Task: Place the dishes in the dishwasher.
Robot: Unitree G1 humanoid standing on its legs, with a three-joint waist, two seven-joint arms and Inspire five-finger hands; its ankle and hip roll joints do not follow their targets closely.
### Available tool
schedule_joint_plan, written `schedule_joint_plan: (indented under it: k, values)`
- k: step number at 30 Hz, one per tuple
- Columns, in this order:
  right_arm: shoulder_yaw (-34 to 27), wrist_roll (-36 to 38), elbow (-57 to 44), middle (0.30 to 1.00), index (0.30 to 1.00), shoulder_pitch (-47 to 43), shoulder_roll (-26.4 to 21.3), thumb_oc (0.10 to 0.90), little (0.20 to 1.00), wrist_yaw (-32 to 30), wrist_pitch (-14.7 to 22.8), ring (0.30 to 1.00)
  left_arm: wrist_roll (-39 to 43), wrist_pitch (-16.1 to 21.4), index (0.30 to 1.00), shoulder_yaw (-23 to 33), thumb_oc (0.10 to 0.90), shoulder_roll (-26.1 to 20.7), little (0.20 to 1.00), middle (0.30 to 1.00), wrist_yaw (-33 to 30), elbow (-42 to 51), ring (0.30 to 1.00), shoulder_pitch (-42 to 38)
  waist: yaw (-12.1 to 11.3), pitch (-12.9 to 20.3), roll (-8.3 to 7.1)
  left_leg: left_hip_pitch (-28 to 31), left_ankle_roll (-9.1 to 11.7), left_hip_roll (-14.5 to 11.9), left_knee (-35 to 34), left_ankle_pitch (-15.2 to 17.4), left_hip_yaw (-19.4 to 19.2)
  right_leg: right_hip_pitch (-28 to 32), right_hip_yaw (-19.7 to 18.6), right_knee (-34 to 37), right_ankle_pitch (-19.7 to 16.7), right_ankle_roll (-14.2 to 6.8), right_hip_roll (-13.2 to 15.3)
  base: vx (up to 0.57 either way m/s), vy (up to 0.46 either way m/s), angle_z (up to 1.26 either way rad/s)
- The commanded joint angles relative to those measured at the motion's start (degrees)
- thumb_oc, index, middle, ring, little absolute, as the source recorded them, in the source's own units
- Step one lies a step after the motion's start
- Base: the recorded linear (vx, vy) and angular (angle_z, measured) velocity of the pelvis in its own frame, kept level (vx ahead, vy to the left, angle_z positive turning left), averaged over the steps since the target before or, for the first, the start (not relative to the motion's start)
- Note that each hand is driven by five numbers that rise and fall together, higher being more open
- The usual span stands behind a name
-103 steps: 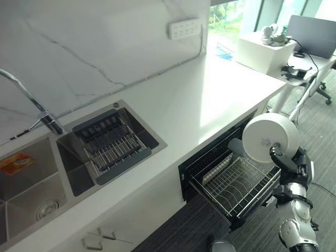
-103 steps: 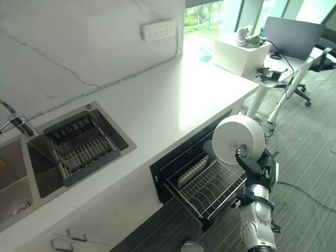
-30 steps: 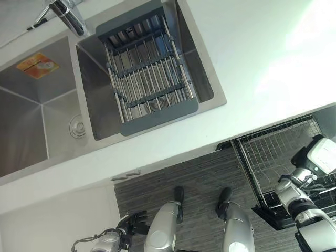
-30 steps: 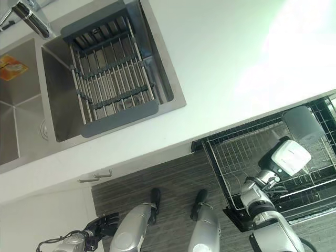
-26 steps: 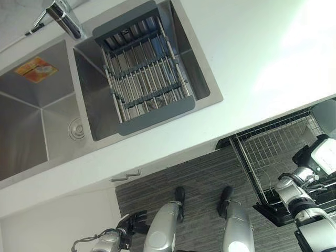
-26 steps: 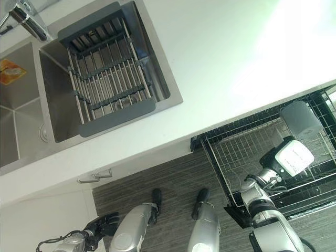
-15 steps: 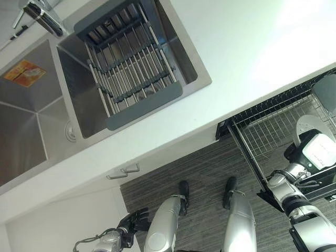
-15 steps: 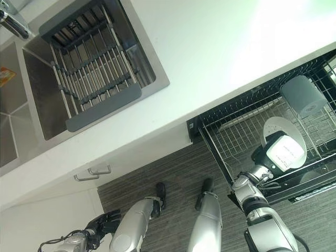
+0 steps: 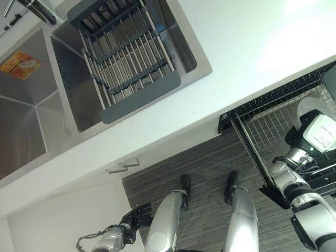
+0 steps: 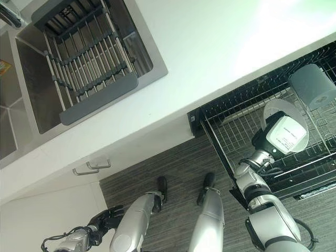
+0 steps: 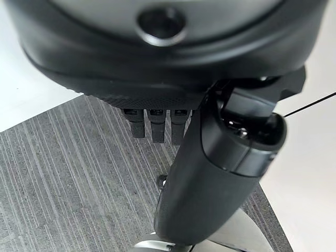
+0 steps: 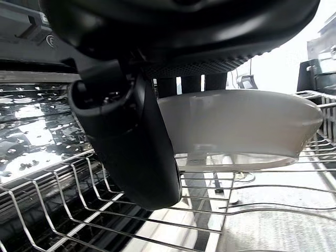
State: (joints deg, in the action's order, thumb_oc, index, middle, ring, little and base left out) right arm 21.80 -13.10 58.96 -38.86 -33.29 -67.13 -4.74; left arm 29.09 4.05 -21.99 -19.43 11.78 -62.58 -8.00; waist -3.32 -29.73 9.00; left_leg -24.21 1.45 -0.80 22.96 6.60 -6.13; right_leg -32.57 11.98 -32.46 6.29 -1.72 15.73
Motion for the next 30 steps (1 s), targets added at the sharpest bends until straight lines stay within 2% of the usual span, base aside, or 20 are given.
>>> schedule_joint_plan:
  k: [1,3,6,9,12,15,19,26,28,30]
  values:
    - [1.5,6.8,0.6,0.900,0.900,-3.4,-1.5,0.800,0.900,2.1,15.7,0.900,3.3,-0.4,0.900,-1.2,0.800,3.0,0.900,0.900,2.7,5.1,0.900,0.6,-0.2,0.4,0.65,-1.6,-2.8,2.9,0.4,3.0,0.2,4.6,-1.2,0.3,7.4,-1.0,-3.4,0.00,0.000,0.00]
    - [0.9,13.9,0.9,0.900,0.900,-4.2,-0.1,0.800,0.900,9.4,19.6,0.900,3.1,-1.1,0.900,-1.1,0.800,3.0,0.900,0.900,2.5,6.0,0.900,0.6,-0.5,0.4,0.74,-1.6,-2.8,2.9,0.1,2.8,0.2,4.5,-1.1,0.5,7.4,-0.8,-3.4,0.00,0.000,0.00]
    - [-0.9,18.9,1.4,0.900,0.900,-4.4,1.9,0.800,0.900,16.3,22.2,0.900,2.6,-2.4,0.900,-0.3,0.800,3.0,0.900,0.900,2.1,7.4,0.900,0.4,-0.7,0.3,0.70,-1.5,-2.6,2.8,0.0,2.7,0.0,4.4,-0.9,0.3,7.4,-0.6,-3.3,0.00,0.000,0.00]
    - [-1.9,21.6,1.4,0.900,0.900,-4.2,2.3,0.800,0.900,19.4,22.2,0.900,2.7,-3.0,0.900,-0.2,0.800,3.0,0.900,0.900,1.9,7.9,0.900,0.4,-0.6,0.2,0.78,-1.3,-2.6,2.8,0.3,2.8,-0.2,4.5,-0.7,0.0,7.5,-0.5,-3.1,0.01,0.000,0.02]
    - [-2.8,20.6,1.3,0.900,0.900,-4.3,2.6,0.800,0.900,19.4,21.4,0.900,3.0,-3.4,0.900,-0.1,0.800,3.0,0.900,0.900,1.8,8.0,0.900,0.5,-0.4,0.3,0.93,-1.0,-2.6,2.8,0.4,2.9,-0.3,4.6,-0.7,-0.4,7.6,-0.4,-3.1,0.01,0.007,0.01]
    - [-3.5,22.8,0.9,0.900,0.900,-4.2,2.8,0.800,0.900,21.0,20.5,0.900,3.6,-3.2,0.900,-0.3,0.800,3.2,0.900,0.900,1.8,7.7,0.900,0.6,-0.1,0.2,1.01,-0.7,-2.6,2.8,0.5,3.0,-0.4,4.8,-0.8,-0.5,7.8,-0.3,-3.2,0.00,0.000,0.00]
    - [-3.5,26.5,0.8,0.900,0.900,-4.0,4.3,0.800,0.900,23.8,21.7,0.900,4.0,-3.0,0.900,0.1,0.800,3.7,0.900,0.900,1.6,6.8,0.900,0.7,0.0,0.3,0.92,0.0,-2.6,2.7,0.1,2.9,-0.7,5.3,-1.1,-0.5,7.9,0.0,-3.6,0.00,0.000,0.00]
    - [-4.9,27.4,-2.6,0.900,0.900,-0.8,7.4,0.800,0.900,19.7,25.6,0.900,4.2,-2.3,0.900,0.8,0.800,4.9,0.900,0.900,1.2,3.8,0.900,1.8,0.8,0.8,-0.49,3.0,-2.6,2.0,-1.4,3.0,-1.1,8.3,-1.4,1.8,7.6,0.1,-4.5,0.03,-0.006,-0.02]
    - [-5.3,24.1,-5.9,0.900,0.900,1.7,8.9,0.800,0.900,14.3,26.6,0.900,4.6,-1.7,0.900,1.3,0.800,5.4,0.900,0.900,0.4,2.4,0.900,2.1,1.4,1.3,-1.51,4.6,-2.7,1.8,-2.2,3.3,-1.4,10.0,-1.6,3.3,7.2,0.0,-4.9,0.06,-0.023,-0.10]
    - [-5.6,23.8,-8.9,0.900,0.900,4.1,9.9,0.800,0.900,11.9,27.4,0.900,4.8,-1.1,0.900,1.7,0.800,5.7,0.900,0.900,-0.2,1.4,0.900,2.6,2.0,1.5,-2.23,5.9,-2.8,1.5,-2.8,3.5,-1.7,11.4,-1.8,4.4,6.9,-0.1,-5.0,0.03,-0.017,-0.10]
